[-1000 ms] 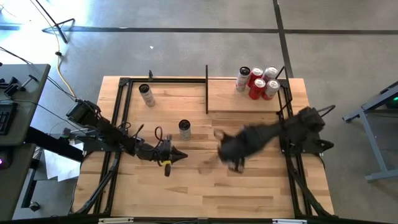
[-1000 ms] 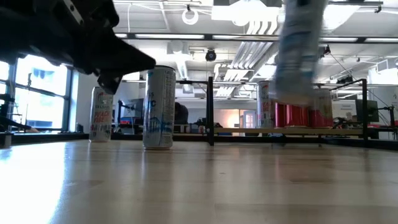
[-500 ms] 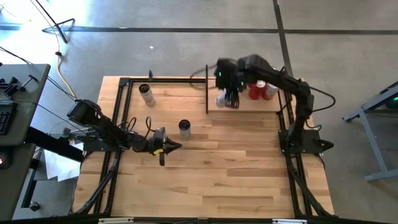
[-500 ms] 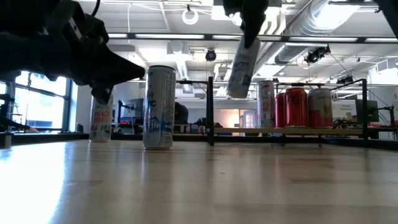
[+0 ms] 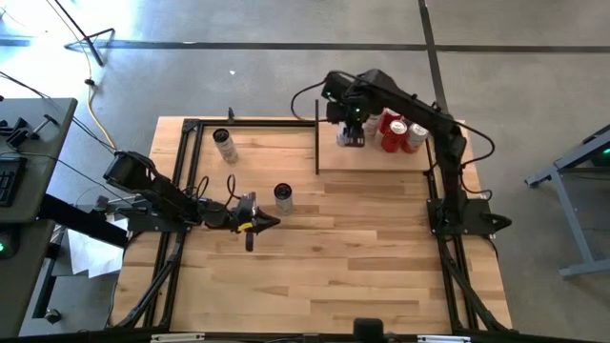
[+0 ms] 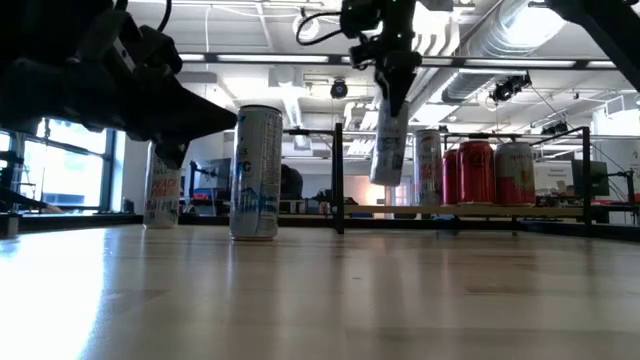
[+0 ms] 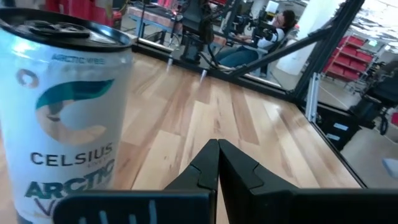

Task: Place canned beverage on shelf
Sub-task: Put the bottom arctic vibe soda can on the shelf

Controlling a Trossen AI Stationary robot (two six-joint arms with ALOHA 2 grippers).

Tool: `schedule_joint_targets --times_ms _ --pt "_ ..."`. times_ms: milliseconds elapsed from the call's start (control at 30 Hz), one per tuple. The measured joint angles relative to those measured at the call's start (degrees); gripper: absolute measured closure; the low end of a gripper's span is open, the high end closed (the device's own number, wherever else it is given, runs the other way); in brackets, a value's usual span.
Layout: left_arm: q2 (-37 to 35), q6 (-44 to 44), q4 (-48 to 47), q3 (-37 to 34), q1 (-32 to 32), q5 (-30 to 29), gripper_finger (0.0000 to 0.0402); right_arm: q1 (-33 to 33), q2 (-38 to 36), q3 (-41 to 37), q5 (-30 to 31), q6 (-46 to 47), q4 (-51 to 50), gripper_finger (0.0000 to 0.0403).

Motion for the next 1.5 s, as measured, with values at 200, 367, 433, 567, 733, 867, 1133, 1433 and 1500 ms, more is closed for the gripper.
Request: schedule_joint_targets --times_ms 200,367,433,567,733,867,1133,1433,1500 --pt "0.0 0.82 -0.35 0.0 0.0 0.64 0.0402 -0.44 3.55 0.0 2.06 -3.28 -0.05 0.0164" --pt "0.0 0.85 -0.46 0.0 -0.02 0.7 0.0402 -1.68 3.79 0.0 2.75 -4.5 0.32 0.0164" --pt "0.0 0.83 -0.46 0.0 -0.04 0.77 0.0402 -2.09 3.79 0.0 2.58 -4.5 0.32 0.0164" --pt "0.0 0.83 -0.49 0.0 -0.04 0.77 0.0402 -2.9 3.86 0.0 0.84 -4.45 0.36 0.0164" --pt "0.0 0.83 -0.86 0.0 -0.04 0.75 0.0402 -3.45 5.37 0.0 -1.35 -3.61 0.98 0.0164" --pt "0.0 0.83 -1.34 0.0 -0.6 0.73 0.0402 -3.38 5.94 0.13 0.11 -3.65 1.38 0.0159" --pt "0.0 0.83 -1.55 0.0 -1.95 0.32 0.0402 -2.77 6.2 0.11 3.02 -2.76 2.09 0.0125" --pt "0.0 0.81 -1.65 0.0 -1.95 0.59 0.0401 -2.75 6.22 0.09 3.14 -1.47 1.35 0.0121" --pt "0.0 0.76 -1.64 0.0 -1.95 0.61 0.0402 -2.83 6.27 0.45 3.07 -1.4 1.0 0.012"
